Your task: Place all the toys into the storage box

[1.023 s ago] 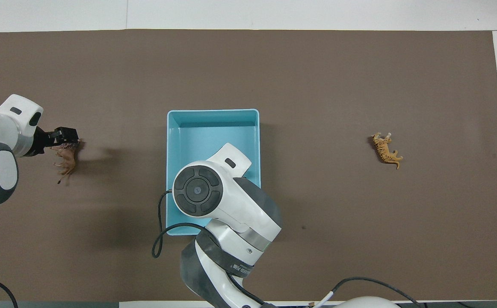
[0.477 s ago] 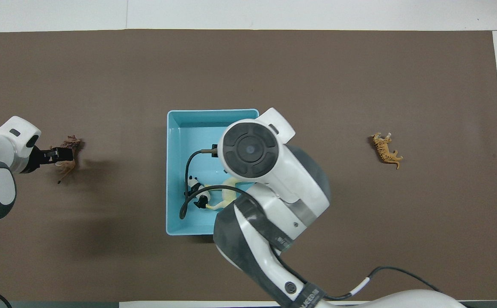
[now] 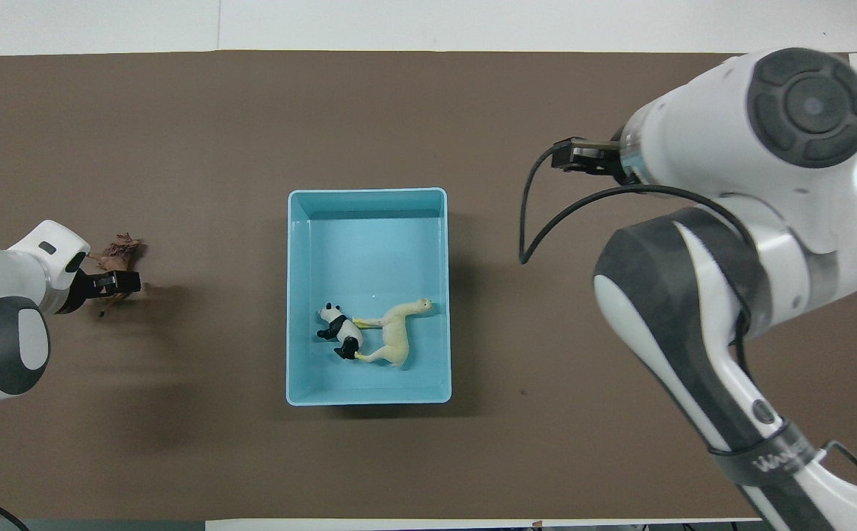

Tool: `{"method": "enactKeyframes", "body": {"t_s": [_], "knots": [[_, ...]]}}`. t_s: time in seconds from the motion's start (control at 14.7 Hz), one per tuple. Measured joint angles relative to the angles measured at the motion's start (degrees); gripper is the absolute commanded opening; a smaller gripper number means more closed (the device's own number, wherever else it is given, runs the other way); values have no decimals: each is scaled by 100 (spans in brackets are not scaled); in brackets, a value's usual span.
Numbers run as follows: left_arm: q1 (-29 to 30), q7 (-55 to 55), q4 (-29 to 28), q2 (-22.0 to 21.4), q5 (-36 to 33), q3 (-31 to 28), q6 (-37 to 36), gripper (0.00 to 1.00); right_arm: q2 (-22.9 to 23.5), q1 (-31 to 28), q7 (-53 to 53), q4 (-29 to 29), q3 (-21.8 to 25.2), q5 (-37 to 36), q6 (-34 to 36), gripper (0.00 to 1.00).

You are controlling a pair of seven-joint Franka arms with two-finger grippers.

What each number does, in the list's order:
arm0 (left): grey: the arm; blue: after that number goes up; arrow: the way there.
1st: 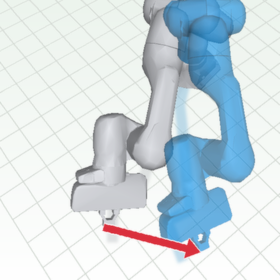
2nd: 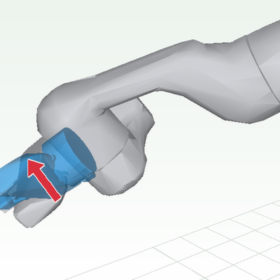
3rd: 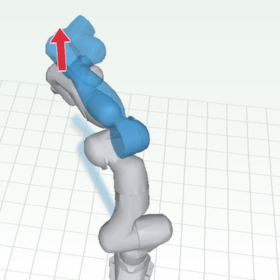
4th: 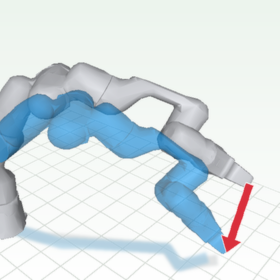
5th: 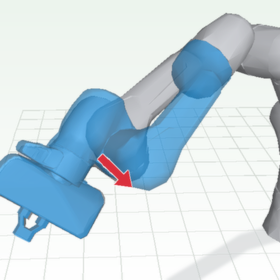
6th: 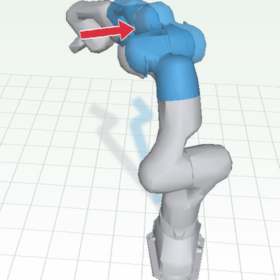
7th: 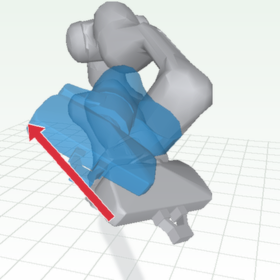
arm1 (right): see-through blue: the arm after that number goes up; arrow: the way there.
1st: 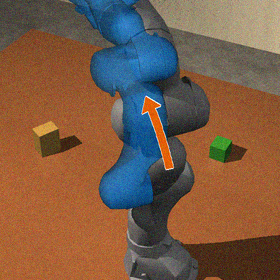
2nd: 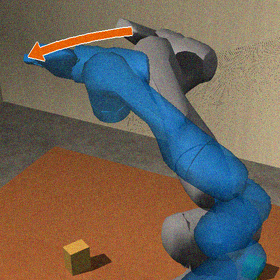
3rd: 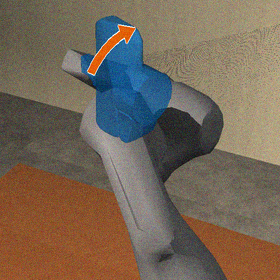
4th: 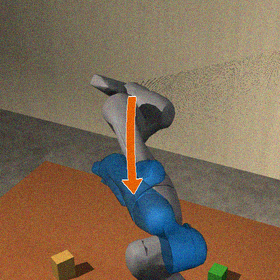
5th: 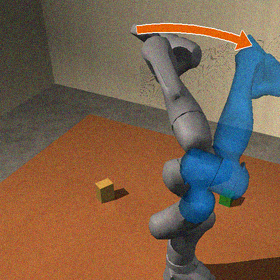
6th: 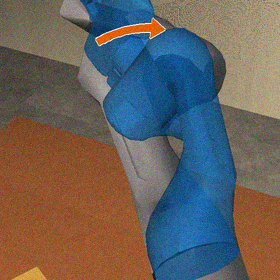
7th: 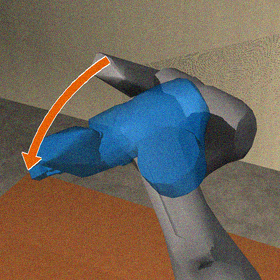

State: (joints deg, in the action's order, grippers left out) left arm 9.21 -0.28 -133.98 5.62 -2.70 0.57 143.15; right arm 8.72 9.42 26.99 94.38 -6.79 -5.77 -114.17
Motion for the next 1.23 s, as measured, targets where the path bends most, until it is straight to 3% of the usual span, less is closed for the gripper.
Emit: {"method": "enactKeyframes", "body": {"t_s": [0.27,0.34,0.48,0.68,1.02,1.09,1.23], "knots": [[-2,17,-95,-2,0,36,45,97,-454,-581,-801,-33,-2,127,1089,100],[-2,20,-119,-2,0,42,53,84,-565,-645,-922,-46,0,245,1366,100],[-3,26,-155,-2,0,47,83,47,-737,-726,-1143,-56,34,348,1877,100],[-7,42,-157,-41,1,65,99,13,-794,-765,-1526,-56,256,373,2236,100],[-76,118,-63,-78,0,72,60,11,-826,-1011,-1677,-221,397,405,2448,100],[-181,114,106,-85,2,79,-140,0,-841,-1015,-1677,-227,405,405,2451,100],[-484,-121,760,-112,8,102,-990,0,-903,-1091,-1679,-20,406,405,2187,100]]}}
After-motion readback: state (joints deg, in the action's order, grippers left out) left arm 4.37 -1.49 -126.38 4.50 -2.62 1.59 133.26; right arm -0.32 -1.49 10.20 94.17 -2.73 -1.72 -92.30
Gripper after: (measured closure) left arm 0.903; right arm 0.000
